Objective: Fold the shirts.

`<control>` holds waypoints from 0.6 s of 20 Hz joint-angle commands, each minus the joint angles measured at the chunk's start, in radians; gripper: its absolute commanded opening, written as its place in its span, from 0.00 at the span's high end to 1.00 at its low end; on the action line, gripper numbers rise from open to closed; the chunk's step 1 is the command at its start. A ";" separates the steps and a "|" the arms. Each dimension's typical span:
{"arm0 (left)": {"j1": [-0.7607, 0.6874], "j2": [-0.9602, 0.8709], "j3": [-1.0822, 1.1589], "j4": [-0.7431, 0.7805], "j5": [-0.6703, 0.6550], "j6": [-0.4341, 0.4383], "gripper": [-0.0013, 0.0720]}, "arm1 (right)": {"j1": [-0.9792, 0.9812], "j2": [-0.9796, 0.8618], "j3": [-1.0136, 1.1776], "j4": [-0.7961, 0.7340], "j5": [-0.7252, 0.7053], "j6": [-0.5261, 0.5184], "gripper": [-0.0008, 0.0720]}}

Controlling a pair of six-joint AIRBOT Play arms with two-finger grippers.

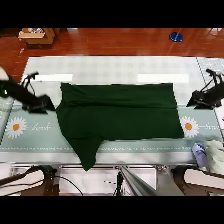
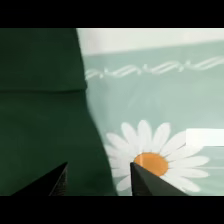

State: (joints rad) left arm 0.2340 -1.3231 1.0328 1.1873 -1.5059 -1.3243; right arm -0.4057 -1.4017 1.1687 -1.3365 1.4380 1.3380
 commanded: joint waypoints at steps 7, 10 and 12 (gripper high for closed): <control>0.018 0.206 -0.519 -0.185 0.077 0.101 0.22 | -0.049 0.145 -0.248 0.174 -0.097 -0.098 0.33; -0.054 0.206 -0.529 -0.187 0.154 0.075 0.22 | -0.049 0.153 -0.248 0.184 -0.079 -0.098 0.33; -0.114 0.204 -0.529 -0.187 0.219 0.029 0.22 | -0.049 0.167 -0.248 0.184 -0.076 -0.095 0.33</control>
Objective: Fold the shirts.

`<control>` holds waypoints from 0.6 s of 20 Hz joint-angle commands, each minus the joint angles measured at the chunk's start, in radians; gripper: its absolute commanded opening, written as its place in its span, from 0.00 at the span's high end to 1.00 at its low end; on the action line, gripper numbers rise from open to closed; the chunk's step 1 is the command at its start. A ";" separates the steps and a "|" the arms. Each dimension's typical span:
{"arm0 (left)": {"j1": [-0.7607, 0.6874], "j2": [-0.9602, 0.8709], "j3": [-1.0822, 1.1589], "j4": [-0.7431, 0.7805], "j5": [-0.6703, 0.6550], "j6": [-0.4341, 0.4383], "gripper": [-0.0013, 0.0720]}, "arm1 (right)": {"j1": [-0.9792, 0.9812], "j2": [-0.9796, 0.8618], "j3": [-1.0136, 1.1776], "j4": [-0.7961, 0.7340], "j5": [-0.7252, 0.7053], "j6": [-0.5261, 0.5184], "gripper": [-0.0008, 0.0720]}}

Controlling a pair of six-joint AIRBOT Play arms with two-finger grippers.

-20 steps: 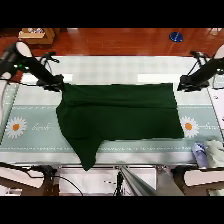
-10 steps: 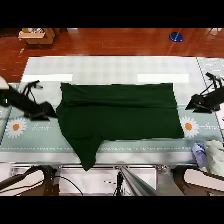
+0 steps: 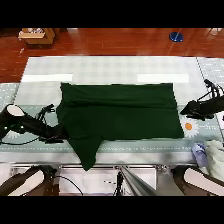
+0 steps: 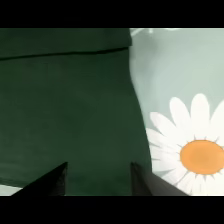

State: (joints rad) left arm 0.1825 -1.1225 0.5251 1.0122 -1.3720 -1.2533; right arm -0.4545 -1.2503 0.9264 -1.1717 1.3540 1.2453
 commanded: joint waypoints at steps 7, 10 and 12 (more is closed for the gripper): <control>-0.220 -0.111 -0.021 -0.011 0.202 -0.113 0.44 | -0.001 0.087 -0.006 0.018 0.022 0.018 0.32; -0.222 -0.178 -0.021 -0.011 0.206 -0.109 0.94 | -0.007 0.095 -0.006 0.020 0.040 0.021 0.32; -0.222 -0.180 -0.021 -0.011 0.205 -0.093 0.95 | -0.031 0.095 -0.006 0.006 0.053 0.022 0.32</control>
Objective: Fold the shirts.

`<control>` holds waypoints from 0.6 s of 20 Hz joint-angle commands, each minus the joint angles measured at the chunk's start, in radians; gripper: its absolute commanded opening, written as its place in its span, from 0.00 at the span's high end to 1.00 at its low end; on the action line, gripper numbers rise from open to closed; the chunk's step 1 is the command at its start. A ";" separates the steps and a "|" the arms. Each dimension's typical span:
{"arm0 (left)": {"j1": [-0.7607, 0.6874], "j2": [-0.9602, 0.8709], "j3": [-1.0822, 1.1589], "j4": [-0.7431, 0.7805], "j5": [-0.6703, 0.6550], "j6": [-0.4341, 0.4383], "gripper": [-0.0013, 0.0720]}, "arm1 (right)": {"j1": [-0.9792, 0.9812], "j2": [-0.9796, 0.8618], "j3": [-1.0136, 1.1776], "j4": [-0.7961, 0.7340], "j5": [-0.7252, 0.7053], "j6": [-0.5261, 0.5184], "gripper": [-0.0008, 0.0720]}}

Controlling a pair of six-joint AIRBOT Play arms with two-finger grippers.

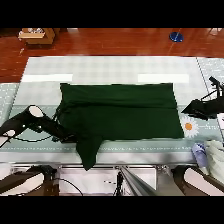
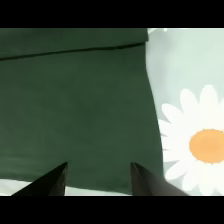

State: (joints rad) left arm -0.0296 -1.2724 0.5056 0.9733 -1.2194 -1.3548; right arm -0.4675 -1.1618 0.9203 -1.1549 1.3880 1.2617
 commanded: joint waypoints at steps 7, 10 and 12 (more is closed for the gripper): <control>-0.010 0.064 -0.001 0.028 0.048 0.026 0.95 | -0.248 0.006 -0.178 0.032 0.026 -0.018 0.32; -0.010 0.112 -0.001 0.027 0.047 0.026 0.95 | -0.246 0.006 -0.304 0.029 -0.026 -0.053 0.32; -0.010 0.130 -0.001 0.028 0.037 0.026 0.95 | -0.246 0.006 -0.341 0.023 -0.063 -0.060 0.32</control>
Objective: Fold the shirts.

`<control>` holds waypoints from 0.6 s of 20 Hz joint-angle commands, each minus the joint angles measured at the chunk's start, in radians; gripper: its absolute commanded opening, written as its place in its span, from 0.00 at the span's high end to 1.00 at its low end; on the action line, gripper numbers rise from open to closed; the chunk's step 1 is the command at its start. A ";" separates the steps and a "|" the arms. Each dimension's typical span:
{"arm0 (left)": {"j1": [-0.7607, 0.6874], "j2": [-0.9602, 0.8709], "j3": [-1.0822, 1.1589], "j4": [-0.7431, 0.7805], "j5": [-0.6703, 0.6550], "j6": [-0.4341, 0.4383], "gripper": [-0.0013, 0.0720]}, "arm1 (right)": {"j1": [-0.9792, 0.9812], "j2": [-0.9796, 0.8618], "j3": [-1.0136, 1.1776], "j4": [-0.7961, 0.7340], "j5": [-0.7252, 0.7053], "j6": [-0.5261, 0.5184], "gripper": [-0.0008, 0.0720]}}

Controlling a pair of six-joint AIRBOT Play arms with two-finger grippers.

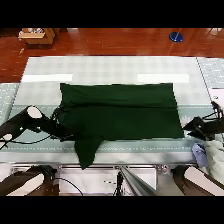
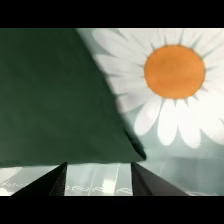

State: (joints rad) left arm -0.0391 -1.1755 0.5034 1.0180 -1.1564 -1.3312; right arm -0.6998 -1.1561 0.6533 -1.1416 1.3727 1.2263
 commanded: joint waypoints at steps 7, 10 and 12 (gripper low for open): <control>0.000 0.039 0.002 -0.018 -0.032 0.002 0.95 | -0.014 0.000 -0.076 -0.010 -0.103 -0.014 0.32; 0.000 0.039 0.002 -0.018 -0.033 0.002 0.95 | -0.013 -0.011 -0.089 0.044 -0.151 0.017 0.32; 0.000 0.039 0.002 -0.018 -0.033 0.002 0.95 | -0.013 -0.043 -0.099 0.033 -0.141 0.022 0.32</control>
State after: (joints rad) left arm -0.0391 -1.1381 0.5037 1.0027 -1.1851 -1.3289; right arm -0.7128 -1.1744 0.5667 -1.1095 1.2587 1.2316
